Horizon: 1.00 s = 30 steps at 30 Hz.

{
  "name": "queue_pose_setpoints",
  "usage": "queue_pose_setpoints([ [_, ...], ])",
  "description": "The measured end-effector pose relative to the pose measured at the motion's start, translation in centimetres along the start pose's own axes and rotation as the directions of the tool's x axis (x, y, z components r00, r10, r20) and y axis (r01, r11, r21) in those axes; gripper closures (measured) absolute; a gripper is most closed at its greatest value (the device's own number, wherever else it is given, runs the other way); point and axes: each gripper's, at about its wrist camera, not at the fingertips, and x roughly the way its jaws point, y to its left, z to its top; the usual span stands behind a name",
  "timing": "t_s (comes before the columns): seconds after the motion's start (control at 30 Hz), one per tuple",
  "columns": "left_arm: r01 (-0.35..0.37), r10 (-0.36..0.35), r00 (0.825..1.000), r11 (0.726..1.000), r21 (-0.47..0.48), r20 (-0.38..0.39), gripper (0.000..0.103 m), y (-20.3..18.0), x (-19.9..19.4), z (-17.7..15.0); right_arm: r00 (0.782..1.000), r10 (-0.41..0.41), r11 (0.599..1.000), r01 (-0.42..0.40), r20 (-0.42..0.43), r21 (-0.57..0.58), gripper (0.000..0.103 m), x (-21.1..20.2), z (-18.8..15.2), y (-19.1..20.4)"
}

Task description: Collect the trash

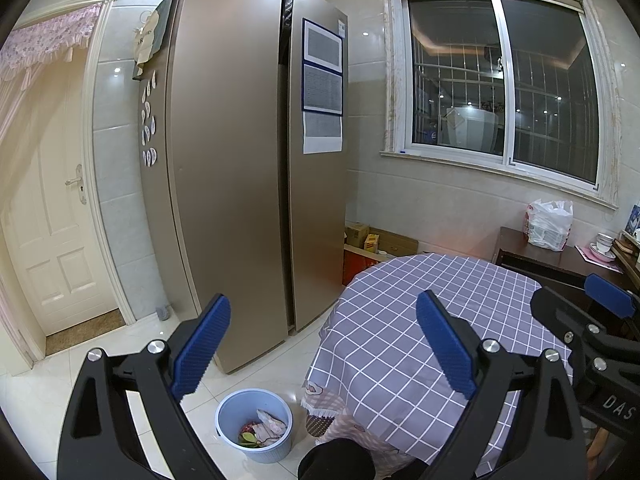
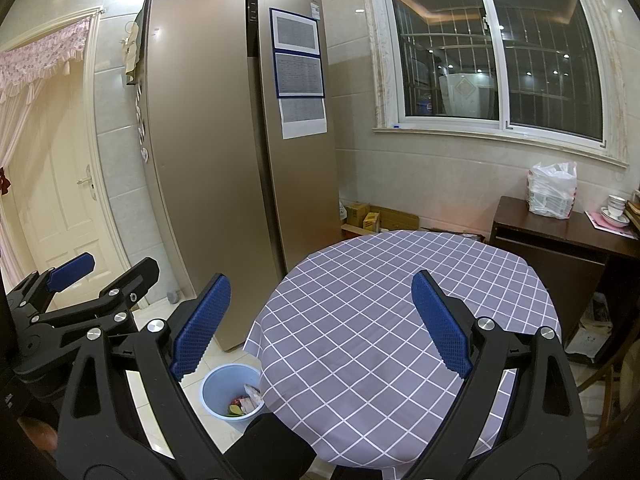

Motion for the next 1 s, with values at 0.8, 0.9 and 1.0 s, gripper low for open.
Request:
queue_pose_setpoints([
  [0.8,-0.003,0.003,1.0,1.0,0.002,0.001,0.011,-0.1,-0.1,-0.1,1.0,0.005,1.0,-0.005,0.003,-0.004,0.012,0.4,-0.1,1.0],
  [0.9,-0.003,0.003,1.0,1.0,0.001,0.0,0.011,-0.1,0.0,-0.1,1.0,0.006,1.0,-0.006,0.002,-0.004,0.012,0.4,-0.1,1.0],
  [1.0,-0.004,0.004,1.0,1.0,0.002,0.0,0.011,-0.1,0.0,-0.1,1.0,0.006,1.0,-0.006,0.002,-0.005,0.012,0.4,-0.1,1.0],
])
